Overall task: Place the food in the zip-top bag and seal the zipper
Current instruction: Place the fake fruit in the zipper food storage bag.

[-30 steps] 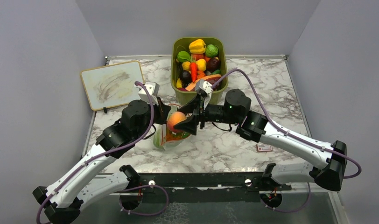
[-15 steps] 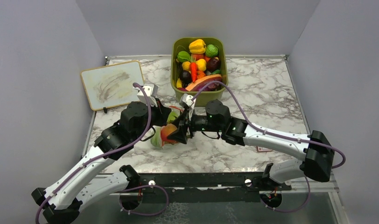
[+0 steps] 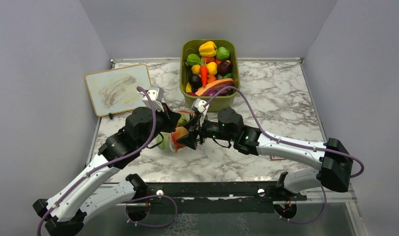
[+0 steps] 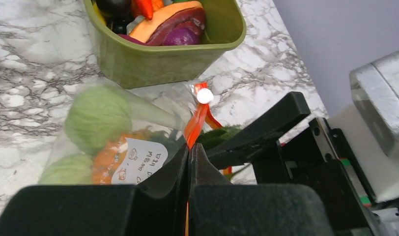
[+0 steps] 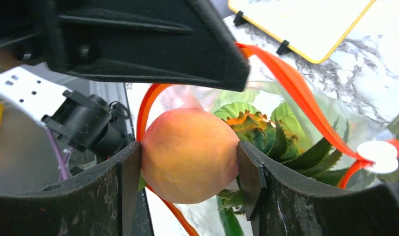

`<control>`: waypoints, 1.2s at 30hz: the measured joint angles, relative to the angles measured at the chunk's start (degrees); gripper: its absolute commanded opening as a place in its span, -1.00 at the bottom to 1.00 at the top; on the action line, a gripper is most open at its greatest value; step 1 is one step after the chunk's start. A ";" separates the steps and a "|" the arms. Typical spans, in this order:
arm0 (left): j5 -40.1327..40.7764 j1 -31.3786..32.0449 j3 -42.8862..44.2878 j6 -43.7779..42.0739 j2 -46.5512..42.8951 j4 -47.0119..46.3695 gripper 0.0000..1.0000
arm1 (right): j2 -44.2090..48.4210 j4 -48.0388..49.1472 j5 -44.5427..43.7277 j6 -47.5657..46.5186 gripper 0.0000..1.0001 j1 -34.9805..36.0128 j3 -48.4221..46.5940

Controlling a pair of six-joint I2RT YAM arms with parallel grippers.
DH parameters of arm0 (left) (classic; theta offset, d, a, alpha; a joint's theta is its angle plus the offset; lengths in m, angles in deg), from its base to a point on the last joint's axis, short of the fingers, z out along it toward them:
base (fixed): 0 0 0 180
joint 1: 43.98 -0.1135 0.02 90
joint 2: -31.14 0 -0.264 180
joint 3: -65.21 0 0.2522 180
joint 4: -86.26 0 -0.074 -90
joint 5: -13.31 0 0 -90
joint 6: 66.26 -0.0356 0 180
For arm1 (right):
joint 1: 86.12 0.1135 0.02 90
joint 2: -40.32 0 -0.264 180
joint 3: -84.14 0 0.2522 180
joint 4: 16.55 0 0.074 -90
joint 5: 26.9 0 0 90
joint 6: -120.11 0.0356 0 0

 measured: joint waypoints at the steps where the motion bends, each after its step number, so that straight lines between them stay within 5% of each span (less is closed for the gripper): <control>1: -0.39 -0.04 0.00 0.59 -0.28 -0.04 -1.00 | -0.07 0.87 -0.83 0.00 -0.17 0.00 0.33; 9: -2.84 -0.22 -2.89 6.58 -3.10 -0.87 -1.00 | -5.53 8.02 -5.79 2.49 -0.05 0.46 0.81; 15: -2.91 -0.22 -5.66 8.81 -4.00 -1.70 -1.00 | -4.74 3.50 -7.74 5.25 0.31 0.68 0.55; 28: -1.97 -0.02 -5.97 8.50 -4.66 -4.81 -1.00 | 18.38 -15.74 -13.46 11.13 0.29 0.61 0.55; 36: -1.99 -0.02 -6.14 8.37 -4.02 -5.73 -1.00 | 19.30 -17.53 -14.99 15.15 0.21 0.59 3.67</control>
